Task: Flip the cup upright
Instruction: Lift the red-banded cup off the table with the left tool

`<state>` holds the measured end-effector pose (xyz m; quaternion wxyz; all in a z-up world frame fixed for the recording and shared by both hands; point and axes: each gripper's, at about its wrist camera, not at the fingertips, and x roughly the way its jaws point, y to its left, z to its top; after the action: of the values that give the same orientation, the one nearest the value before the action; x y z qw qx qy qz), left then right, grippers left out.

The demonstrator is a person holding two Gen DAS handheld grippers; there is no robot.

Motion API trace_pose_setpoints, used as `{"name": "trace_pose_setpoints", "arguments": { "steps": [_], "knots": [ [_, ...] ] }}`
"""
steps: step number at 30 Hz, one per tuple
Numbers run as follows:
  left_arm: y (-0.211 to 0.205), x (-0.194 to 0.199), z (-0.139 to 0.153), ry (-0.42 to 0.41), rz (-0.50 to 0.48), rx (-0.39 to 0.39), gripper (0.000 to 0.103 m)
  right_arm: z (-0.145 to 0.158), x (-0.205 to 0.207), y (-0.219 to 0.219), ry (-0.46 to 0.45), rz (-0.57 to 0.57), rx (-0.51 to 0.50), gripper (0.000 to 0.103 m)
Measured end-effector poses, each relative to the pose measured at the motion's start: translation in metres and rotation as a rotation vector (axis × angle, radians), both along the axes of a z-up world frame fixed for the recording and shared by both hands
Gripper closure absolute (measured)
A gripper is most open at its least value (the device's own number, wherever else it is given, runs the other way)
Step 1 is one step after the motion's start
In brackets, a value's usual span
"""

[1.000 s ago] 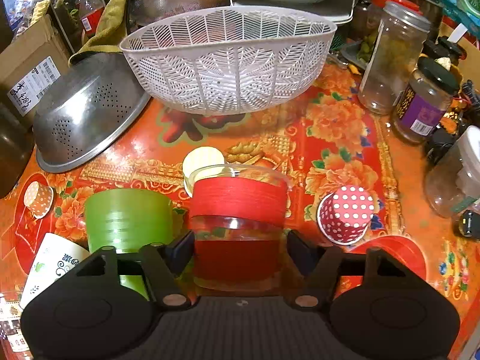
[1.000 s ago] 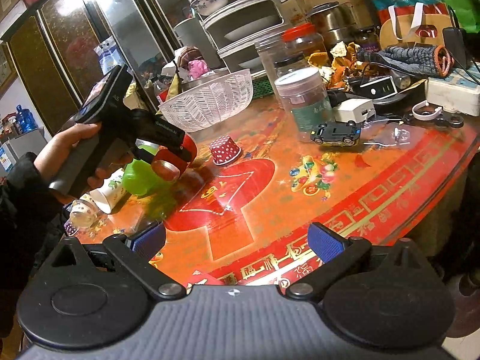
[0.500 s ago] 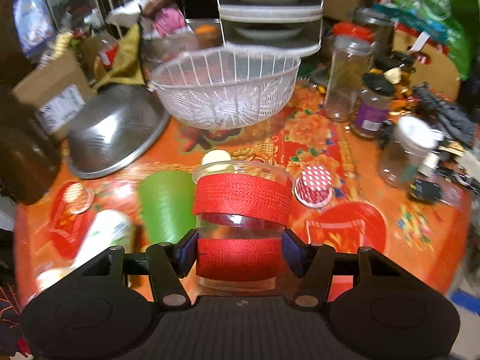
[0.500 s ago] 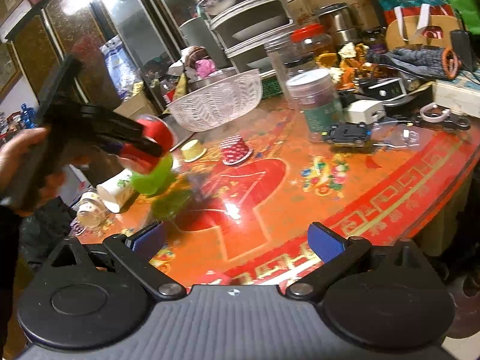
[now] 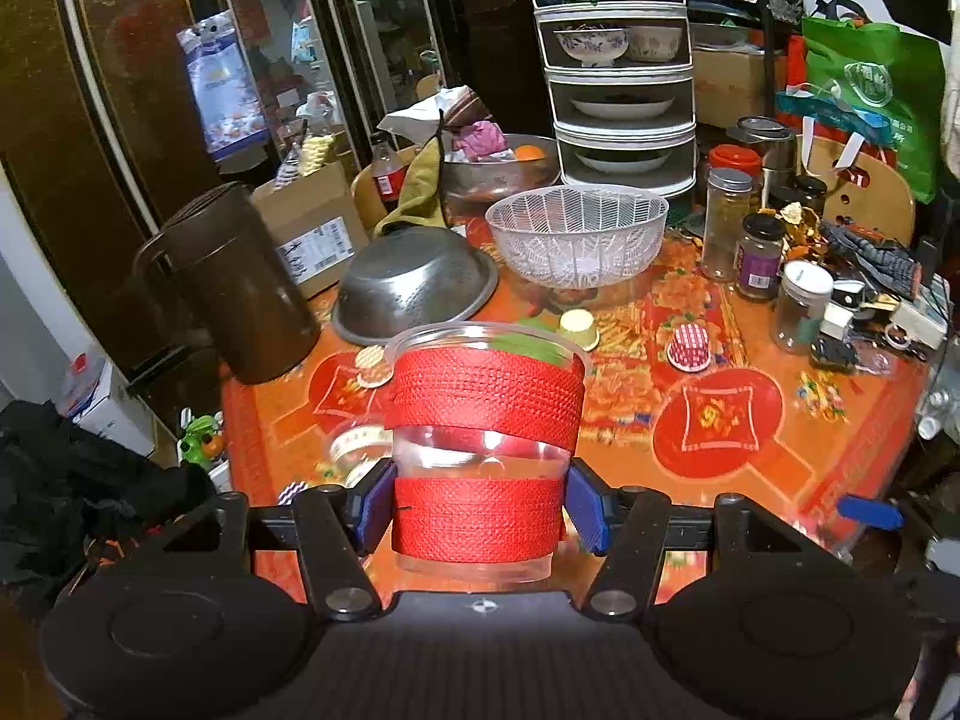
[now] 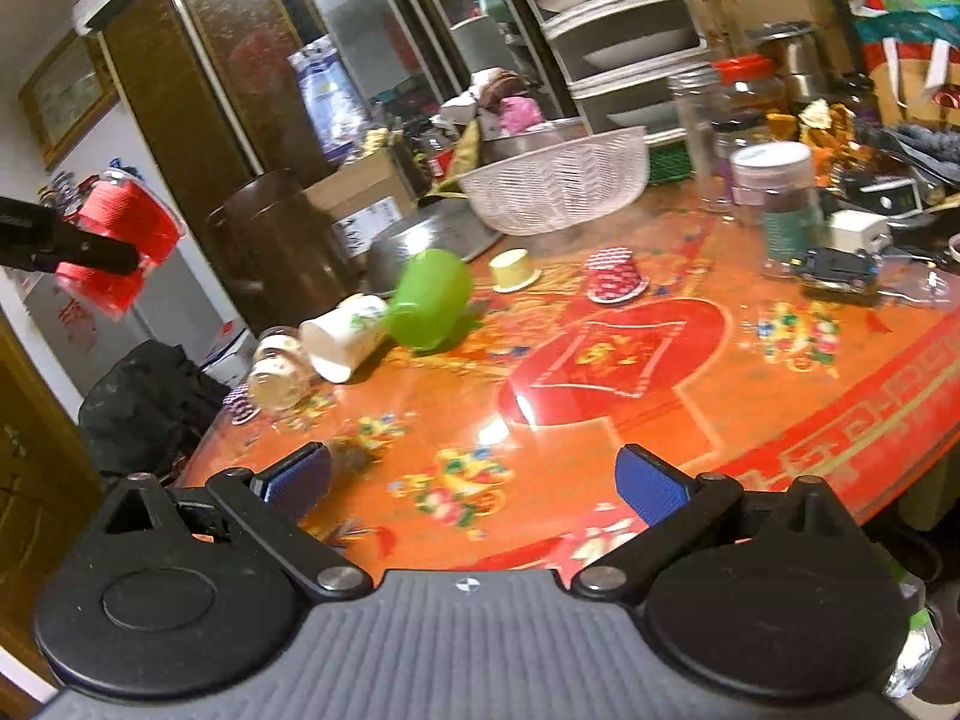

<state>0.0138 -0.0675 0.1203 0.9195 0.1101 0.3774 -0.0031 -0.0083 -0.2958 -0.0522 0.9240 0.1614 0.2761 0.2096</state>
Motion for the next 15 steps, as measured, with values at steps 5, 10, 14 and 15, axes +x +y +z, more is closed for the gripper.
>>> {"name": "trace_pose_setpoints", "arguments": {
  "steps": [5, 10, 14, 15],
  "knots": [
    [0.012, -0.031, -0.01, 0.027, -0.002, -0.034, 0.04, 0.003, -0.012, 0.017, 0.003, 0.017, -0.014, 0.001],
    [0.023, -0.034, -0.06, 0.126, -0.004, -0.086, 0.04, 0.0, -0.016, 0.024, 0.025, 0.027, -0.004, 0.001],
    [0.038, -0.023, -0.102, 0.186, 0.028, -0.175, 0.04, -0.002, -0.015, 0.031, 0.051, 0.027, 0.003, 0.001],
    [0.041, -0.021, -0.111, 0.192, 0.033, -0.198, 0.04, -0.002, -0.014, 0.033, 0.056, 0.026, 0.005, 0.001]
  ]
}}
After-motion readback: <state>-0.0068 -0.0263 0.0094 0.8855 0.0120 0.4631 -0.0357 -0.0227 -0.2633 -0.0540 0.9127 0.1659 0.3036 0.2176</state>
